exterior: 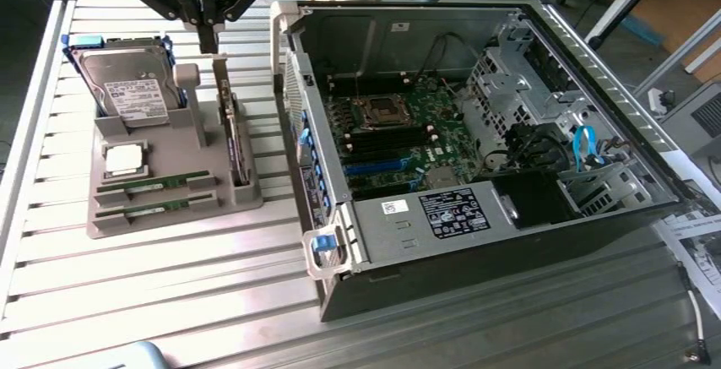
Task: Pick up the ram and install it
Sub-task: 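Reach for the ram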
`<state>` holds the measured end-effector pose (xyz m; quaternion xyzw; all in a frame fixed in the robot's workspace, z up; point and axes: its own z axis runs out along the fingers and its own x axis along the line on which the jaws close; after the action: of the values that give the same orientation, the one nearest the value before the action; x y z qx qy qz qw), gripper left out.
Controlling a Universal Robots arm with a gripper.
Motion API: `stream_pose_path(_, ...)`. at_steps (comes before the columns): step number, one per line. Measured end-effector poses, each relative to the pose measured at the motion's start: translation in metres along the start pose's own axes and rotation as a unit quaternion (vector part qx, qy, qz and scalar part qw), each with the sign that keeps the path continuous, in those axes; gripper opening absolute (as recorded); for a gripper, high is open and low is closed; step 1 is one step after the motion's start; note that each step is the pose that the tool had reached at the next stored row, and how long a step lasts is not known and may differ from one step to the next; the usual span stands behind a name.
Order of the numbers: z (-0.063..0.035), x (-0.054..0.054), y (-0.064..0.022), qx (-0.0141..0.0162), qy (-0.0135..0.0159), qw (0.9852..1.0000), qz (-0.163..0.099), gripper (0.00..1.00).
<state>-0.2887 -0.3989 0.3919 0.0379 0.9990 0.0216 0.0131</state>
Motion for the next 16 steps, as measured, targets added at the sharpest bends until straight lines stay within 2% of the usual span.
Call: stream_pose_path(16,-0.0006,0.021,-0.0016,0.0,0.0,1.0,0.0,0.11)
